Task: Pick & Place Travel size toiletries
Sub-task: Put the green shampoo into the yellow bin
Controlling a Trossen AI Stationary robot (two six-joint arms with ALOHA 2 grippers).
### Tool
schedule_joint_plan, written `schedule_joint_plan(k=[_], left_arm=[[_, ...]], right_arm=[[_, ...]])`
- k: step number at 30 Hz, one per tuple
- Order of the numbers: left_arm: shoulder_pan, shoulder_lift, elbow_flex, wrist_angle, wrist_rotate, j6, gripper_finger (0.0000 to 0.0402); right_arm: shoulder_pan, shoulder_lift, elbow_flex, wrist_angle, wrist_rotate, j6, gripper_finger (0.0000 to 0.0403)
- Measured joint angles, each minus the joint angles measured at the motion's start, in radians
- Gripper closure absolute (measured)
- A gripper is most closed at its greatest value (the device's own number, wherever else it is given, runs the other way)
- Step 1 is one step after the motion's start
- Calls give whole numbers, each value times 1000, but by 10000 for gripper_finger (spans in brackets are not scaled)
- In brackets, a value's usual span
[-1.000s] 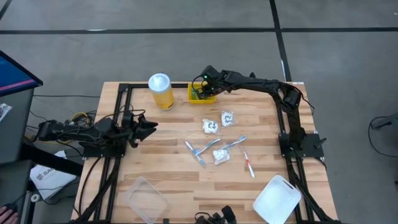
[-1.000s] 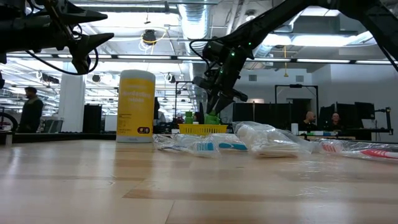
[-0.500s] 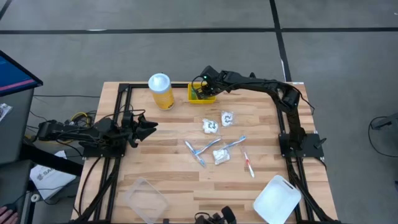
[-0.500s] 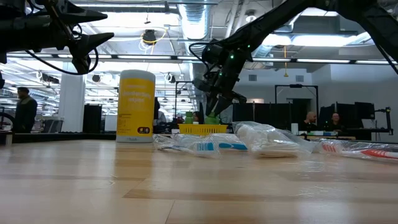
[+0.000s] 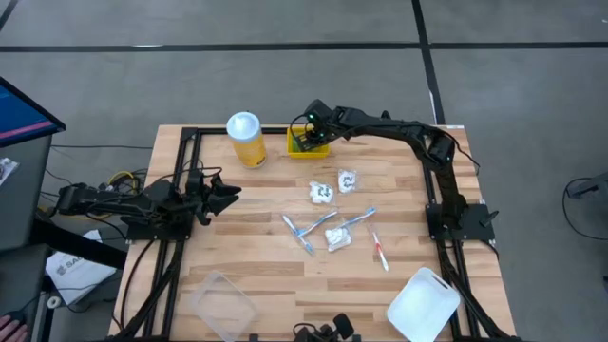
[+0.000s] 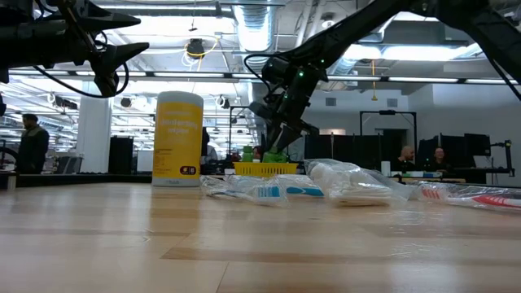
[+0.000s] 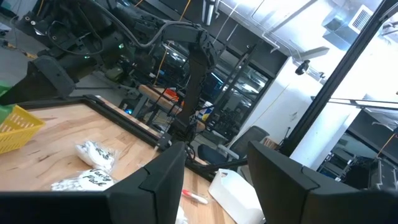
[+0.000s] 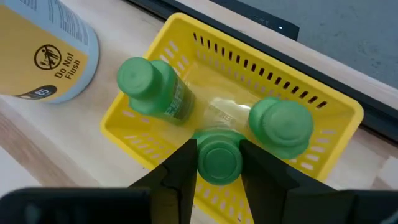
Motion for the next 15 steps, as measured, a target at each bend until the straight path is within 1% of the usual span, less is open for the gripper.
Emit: schedule_joint_plan(k=[9,15], left_arm=[[0,0,0,1,0,0,230],[0,0,0,2,0,0,230]], right_arm=[[-1,1,12,-2,1,-3,285],[-1,1,12,4,3,-17,265]])
